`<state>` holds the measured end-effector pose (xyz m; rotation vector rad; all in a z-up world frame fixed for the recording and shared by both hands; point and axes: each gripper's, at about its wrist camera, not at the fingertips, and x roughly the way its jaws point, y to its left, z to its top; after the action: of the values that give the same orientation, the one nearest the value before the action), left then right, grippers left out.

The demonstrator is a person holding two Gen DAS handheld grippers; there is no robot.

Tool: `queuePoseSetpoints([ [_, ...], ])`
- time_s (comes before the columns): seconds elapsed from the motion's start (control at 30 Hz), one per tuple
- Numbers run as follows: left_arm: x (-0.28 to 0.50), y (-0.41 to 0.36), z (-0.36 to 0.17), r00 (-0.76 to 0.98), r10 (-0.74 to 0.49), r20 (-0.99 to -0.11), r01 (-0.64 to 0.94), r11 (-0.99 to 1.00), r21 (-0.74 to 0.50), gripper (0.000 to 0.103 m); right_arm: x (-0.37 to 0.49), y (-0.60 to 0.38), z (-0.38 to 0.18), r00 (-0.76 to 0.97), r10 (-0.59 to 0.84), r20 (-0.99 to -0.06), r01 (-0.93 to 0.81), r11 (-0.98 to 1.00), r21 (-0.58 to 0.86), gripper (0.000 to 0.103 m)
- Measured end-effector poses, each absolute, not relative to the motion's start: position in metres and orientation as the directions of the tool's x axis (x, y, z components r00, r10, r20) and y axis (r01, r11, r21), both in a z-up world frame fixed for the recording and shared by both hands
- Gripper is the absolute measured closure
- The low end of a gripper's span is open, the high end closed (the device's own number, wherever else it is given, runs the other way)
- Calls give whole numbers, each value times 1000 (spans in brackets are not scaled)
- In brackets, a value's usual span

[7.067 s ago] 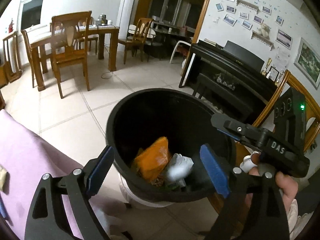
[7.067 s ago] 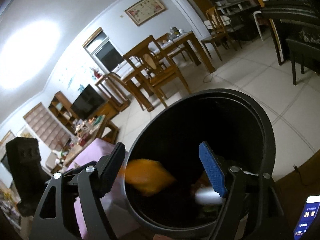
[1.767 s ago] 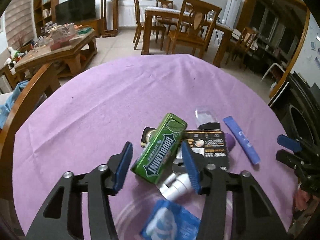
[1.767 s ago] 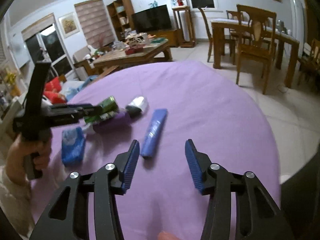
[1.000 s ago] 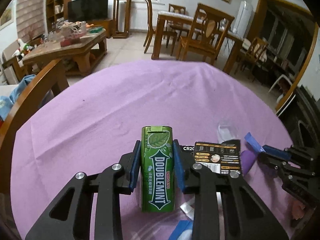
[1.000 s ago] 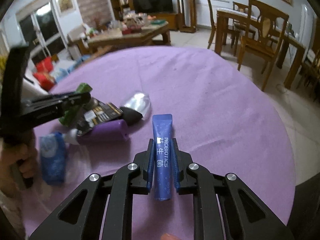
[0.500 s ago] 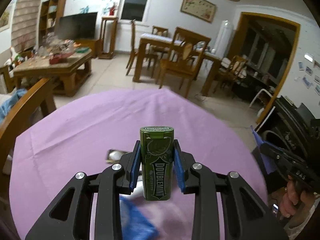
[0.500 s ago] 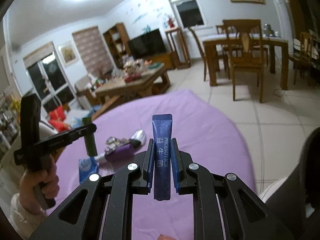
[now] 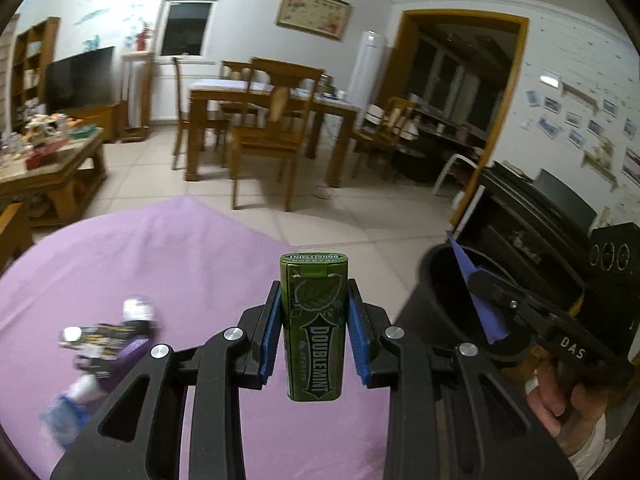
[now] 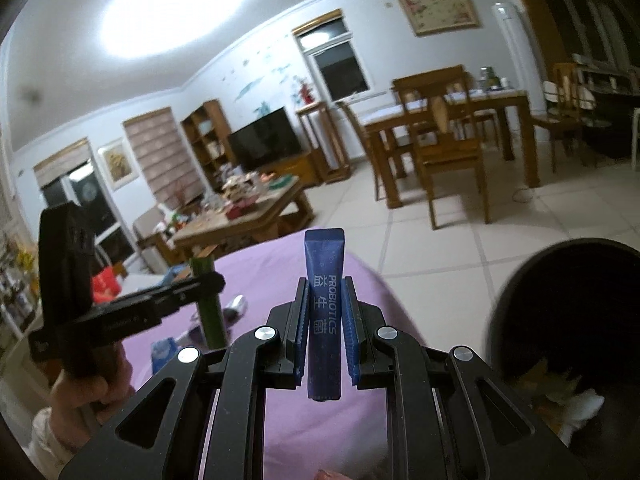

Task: Collect trash
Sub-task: 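Carry the Doublemint bottle and blue tube to the bin and release both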

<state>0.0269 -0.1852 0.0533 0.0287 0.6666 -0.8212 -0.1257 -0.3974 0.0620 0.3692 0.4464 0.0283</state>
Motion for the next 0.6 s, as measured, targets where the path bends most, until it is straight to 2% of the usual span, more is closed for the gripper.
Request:
queuePoseSetpoints([
  [0.6,-30,-328,32,280,-761,-586,841,488,-232,73,-236,-531,34,904,-120,-411,316,834,452,87],
])
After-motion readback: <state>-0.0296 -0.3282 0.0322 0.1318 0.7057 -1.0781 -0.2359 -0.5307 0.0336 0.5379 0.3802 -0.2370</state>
